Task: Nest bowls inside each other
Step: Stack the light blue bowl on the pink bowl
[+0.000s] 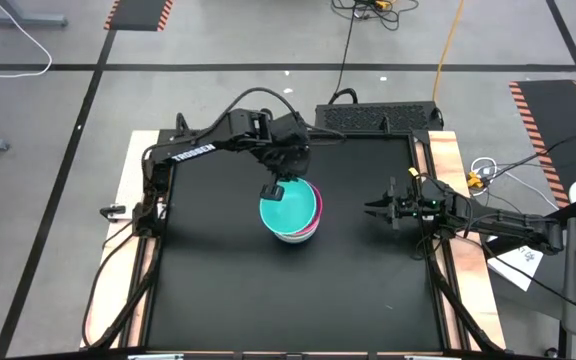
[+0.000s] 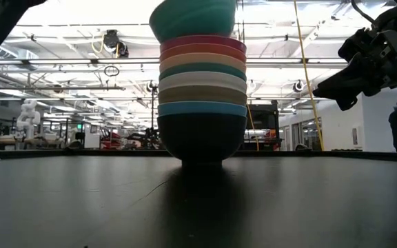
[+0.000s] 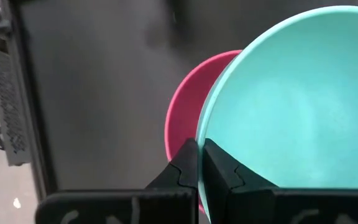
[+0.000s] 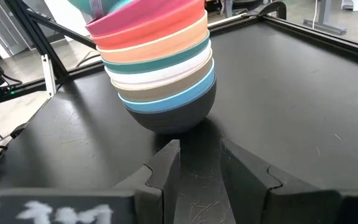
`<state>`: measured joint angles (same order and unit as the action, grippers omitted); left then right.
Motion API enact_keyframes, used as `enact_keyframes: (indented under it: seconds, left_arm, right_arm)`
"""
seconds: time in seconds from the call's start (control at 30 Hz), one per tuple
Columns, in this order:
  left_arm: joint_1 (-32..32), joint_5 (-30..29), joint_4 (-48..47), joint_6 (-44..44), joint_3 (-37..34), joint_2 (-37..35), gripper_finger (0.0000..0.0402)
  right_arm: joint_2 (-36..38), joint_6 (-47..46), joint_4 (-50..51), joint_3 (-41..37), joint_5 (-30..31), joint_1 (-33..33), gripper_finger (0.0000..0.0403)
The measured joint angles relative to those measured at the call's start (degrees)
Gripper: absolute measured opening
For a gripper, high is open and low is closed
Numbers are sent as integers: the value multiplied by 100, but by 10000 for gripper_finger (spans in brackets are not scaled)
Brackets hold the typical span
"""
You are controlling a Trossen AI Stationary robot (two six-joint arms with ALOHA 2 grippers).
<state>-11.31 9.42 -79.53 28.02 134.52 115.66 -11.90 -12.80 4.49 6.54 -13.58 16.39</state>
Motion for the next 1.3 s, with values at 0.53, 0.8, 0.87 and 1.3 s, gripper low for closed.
enact_keyframes:
  seconds: [0.53,0.8,0.87,1.3]
  left_arm:
    - [-32,116,-42,71,2,591,4]
    - [-174,-4,-166,49,4,623,4]
    - [-168,-55,-248,56,7,662,4]
    - [-166,-19,-592,-191,-30,684,4]
  right_arm:
    - [-35,0,7,-6,0,-1,107]
    - [-33,-2,-16,-31,0,-1,107]
    - [-33,-2,-81,-78,0,-1,107]
    - [-33,-221,-692,-317,-2,-1,107]
